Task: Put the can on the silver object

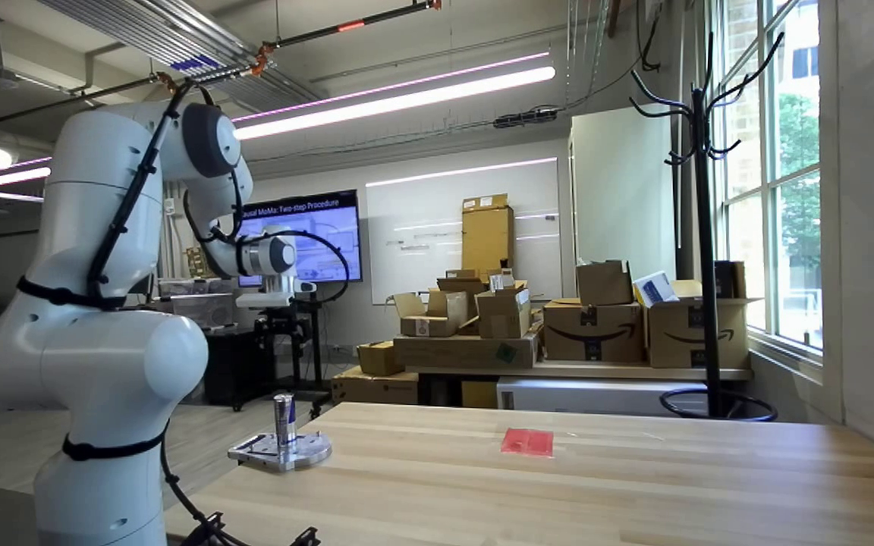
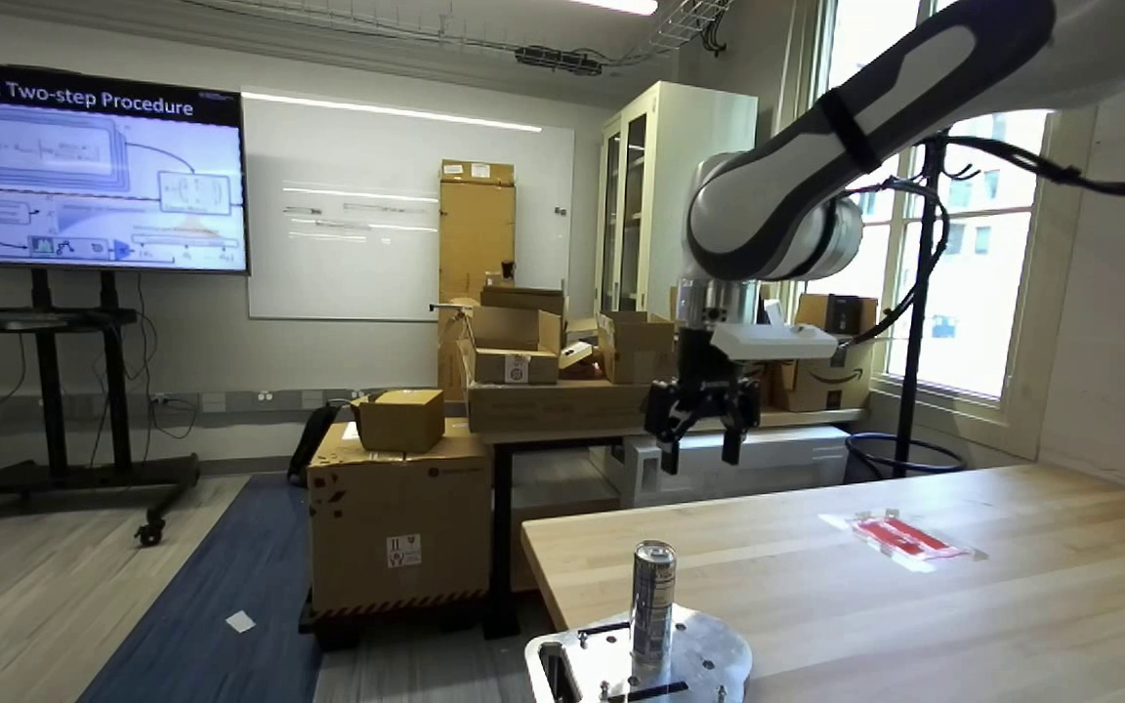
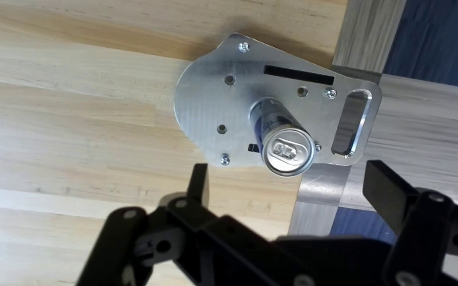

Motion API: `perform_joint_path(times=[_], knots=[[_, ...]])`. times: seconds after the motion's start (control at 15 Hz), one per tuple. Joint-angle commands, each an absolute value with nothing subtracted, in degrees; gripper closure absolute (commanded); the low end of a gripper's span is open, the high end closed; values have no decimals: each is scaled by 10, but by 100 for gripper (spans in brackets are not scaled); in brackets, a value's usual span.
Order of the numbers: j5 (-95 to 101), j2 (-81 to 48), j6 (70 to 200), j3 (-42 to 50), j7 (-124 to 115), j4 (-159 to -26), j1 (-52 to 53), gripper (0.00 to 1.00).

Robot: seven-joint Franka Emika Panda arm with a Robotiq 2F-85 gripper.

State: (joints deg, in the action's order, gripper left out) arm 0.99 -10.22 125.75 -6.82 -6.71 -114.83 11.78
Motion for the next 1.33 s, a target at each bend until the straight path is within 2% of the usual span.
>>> perform_joint_path(times=[0.0, 0.73, 1.2, 1.27], knots=[[-22, -23, 1241, -54, -57, -1219, 80, 0], [-43, 112, 1264, 44, -16, -1384, -20, 0], [-24, 188, 1244, 42, -18, -1428, -23, 0], [-33, 153, 1252, 45, -25, -1408, -25, 0]])
